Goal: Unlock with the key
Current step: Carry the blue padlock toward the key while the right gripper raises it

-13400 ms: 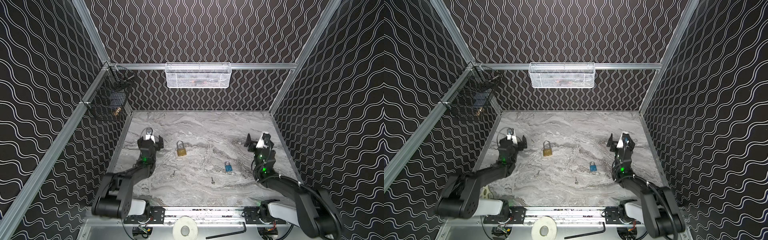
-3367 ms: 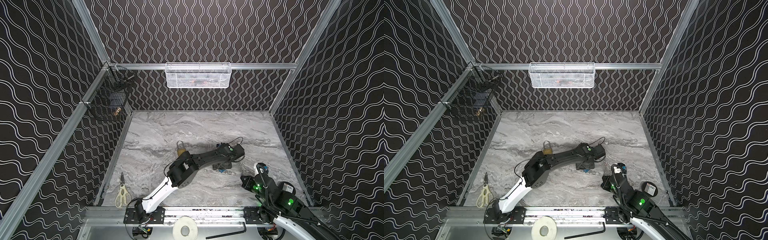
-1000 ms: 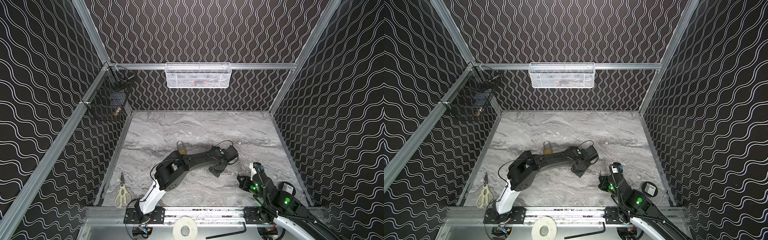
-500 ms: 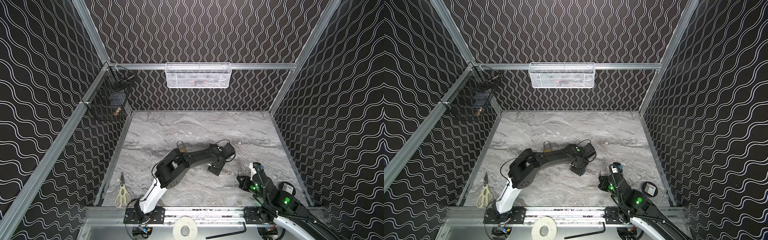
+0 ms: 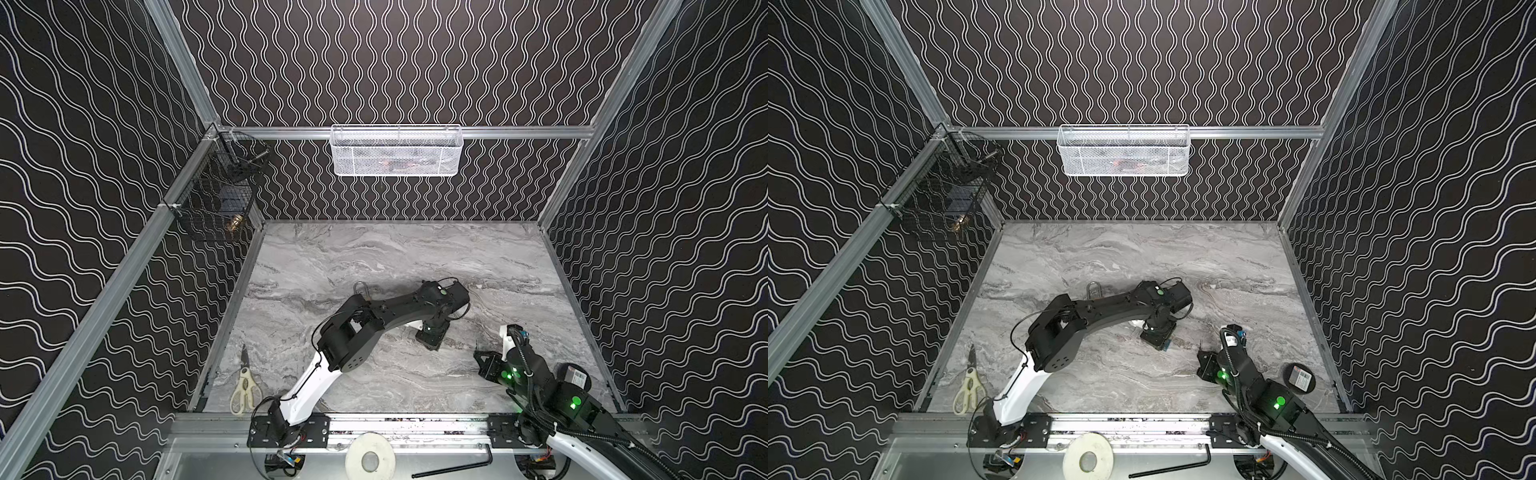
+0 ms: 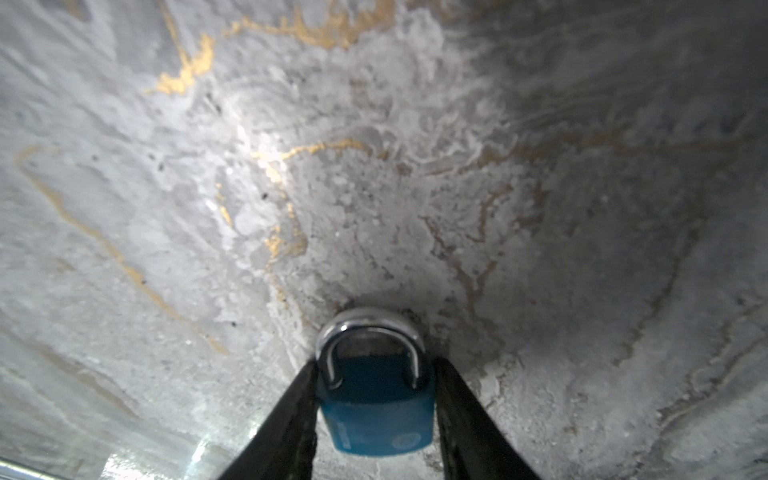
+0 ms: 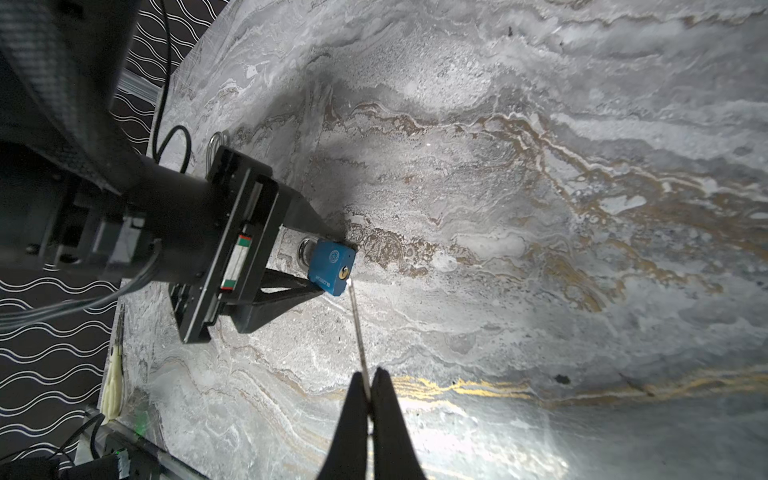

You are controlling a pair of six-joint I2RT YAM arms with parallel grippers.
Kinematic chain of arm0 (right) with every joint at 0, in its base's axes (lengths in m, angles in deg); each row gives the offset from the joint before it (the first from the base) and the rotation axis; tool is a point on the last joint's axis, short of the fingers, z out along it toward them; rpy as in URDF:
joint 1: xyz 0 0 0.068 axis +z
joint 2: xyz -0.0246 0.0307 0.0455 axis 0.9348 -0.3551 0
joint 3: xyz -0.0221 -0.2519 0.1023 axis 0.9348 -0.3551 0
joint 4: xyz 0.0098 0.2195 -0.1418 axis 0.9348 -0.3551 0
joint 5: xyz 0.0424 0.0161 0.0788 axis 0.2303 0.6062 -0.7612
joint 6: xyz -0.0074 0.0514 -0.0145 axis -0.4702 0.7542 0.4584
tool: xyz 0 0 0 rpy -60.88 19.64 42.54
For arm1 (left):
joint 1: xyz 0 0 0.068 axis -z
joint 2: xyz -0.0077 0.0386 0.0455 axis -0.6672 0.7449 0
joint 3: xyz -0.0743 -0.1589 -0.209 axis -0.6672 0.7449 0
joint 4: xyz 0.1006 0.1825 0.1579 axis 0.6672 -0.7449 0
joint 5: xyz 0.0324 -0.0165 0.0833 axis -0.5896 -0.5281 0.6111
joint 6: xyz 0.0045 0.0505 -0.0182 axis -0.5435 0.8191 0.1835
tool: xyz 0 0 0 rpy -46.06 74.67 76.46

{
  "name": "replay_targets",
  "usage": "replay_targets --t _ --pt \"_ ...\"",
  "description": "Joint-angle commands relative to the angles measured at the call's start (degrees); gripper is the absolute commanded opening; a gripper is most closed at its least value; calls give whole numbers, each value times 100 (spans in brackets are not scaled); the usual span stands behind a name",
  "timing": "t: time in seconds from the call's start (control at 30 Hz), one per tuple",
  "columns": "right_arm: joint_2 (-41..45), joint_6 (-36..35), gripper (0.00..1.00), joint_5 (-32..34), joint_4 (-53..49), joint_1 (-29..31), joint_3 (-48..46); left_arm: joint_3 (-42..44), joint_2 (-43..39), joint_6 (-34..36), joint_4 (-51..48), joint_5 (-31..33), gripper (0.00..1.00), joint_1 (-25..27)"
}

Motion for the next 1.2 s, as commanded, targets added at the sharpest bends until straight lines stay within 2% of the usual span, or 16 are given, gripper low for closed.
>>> replay_targets --t 0.0,0.23,0.37,0.5,0.57,0.7,0.93,1.17 --pt "0 -8 0 24 105 8 1 149 214 -25 -505 63 46 -26" --pt "-56 -14 0 15 115 9 1 322 74 -19 -357 182 42 -26" --pt "-113 -43 0 -33 146 9 1 528 -235 281 -19 577 38 -26" --pt "-223 -244 0 -281 470 9 -82 1337 -908 1280 1290 1125 34 -84" --pt "-324 -391 0 -430 654 9 -87 1805 -1267 1842 1841 1213 32 -169" --pt "-525 -655 0 -547 1106 4 -72 2753 -1902 2990 2767 1221 21 -388" --pt "-1251 -1402 0 -463 1693 0 311 4188 -3166 4834 4355 1512 19 -482" --pt "-2251 -1892 0 -934 2445 -6 652 5064 -4409 6301 5334 1661 18 -500"
